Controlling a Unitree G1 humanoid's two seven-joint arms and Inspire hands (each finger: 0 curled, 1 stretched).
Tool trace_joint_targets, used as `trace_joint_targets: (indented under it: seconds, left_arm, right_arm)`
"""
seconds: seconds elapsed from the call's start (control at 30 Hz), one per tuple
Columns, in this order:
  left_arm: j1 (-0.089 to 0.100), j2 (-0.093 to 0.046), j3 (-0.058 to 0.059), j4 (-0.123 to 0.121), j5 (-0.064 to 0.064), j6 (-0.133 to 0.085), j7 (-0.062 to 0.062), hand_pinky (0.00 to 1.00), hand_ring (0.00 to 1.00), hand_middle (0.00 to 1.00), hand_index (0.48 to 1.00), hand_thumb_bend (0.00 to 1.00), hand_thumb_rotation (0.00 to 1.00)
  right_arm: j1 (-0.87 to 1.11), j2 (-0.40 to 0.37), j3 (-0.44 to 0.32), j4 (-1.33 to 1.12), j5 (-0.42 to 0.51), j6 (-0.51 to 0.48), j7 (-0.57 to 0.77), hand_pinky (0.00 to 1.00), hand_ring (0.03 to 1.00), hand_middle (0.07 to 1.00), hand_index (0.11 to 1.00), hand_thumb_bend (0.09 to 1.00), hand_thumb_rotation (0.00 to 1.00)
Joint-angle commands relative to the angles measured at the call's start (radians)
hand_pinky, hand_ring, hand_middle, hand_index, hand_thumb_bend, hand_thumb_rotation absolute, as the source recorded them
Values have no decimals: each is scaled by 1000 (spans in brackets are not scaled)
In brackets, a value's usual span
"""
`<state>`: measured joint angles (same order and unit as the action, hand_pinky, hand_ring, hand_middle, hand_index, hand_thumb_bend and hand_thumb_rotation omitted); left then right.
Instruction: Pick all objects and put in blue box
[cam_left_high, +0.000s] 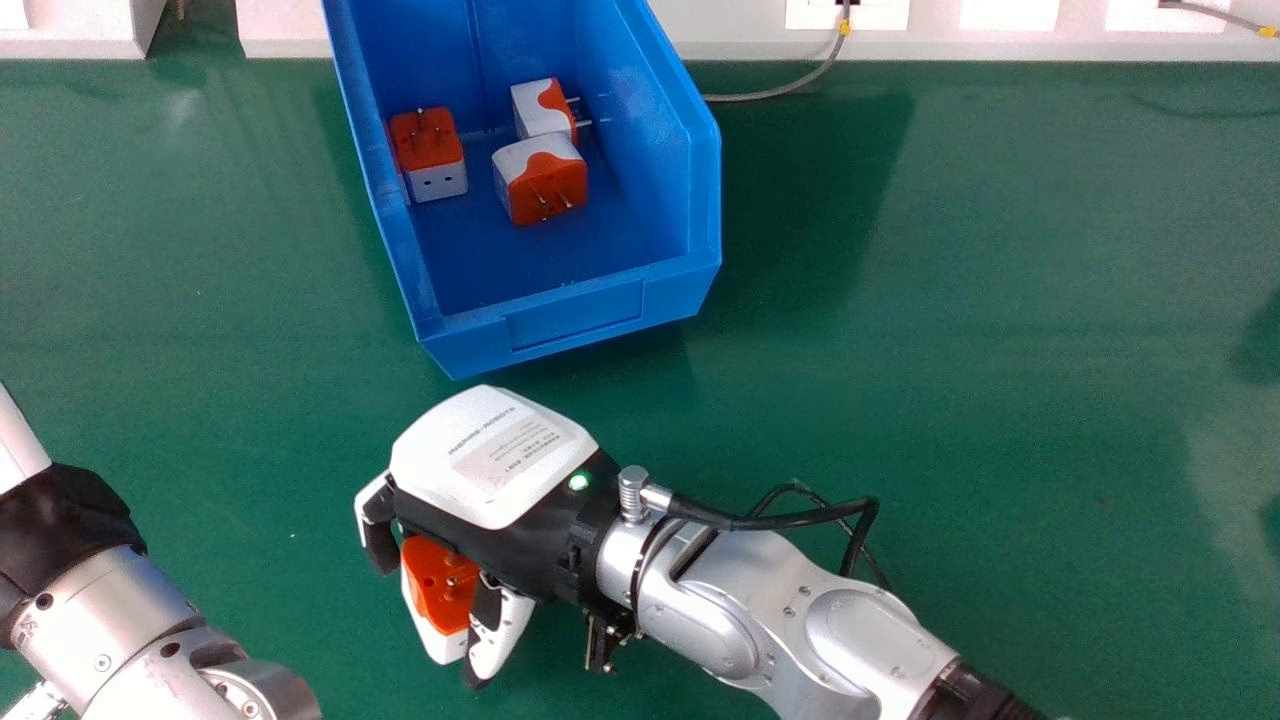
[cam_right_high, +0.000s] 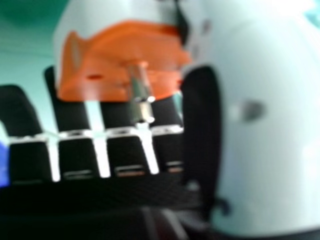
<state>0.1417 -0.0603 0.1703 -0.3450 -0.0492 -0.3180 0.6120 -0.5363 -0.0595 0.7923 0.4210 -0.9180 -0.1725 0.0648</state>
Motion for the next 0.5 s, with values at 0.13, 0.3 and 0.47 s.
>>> trace_joint_targets:
  seconds: [0.13,0.3,0.47]
  left_arm:
    - [5,-91,-2,-12,3,-11,5,971,1000,1000,989,499,809]
    - [-9,-89,-3,-6,16,2,17,969,1000,996,982,506,816]
    - [-17,-81,-5,6,34,3,22,965,998,990,977,506,824]
  right_arm:
    - [7,-33,-113,-191,233,-115,123,283,423,497,559,490,0]
    - [22,-36,-240,-275,481,-179,195,339,418,493,526,495,0]
    - [32,19,-400,-284,638,-266,88,347,416,499,515,497,0]
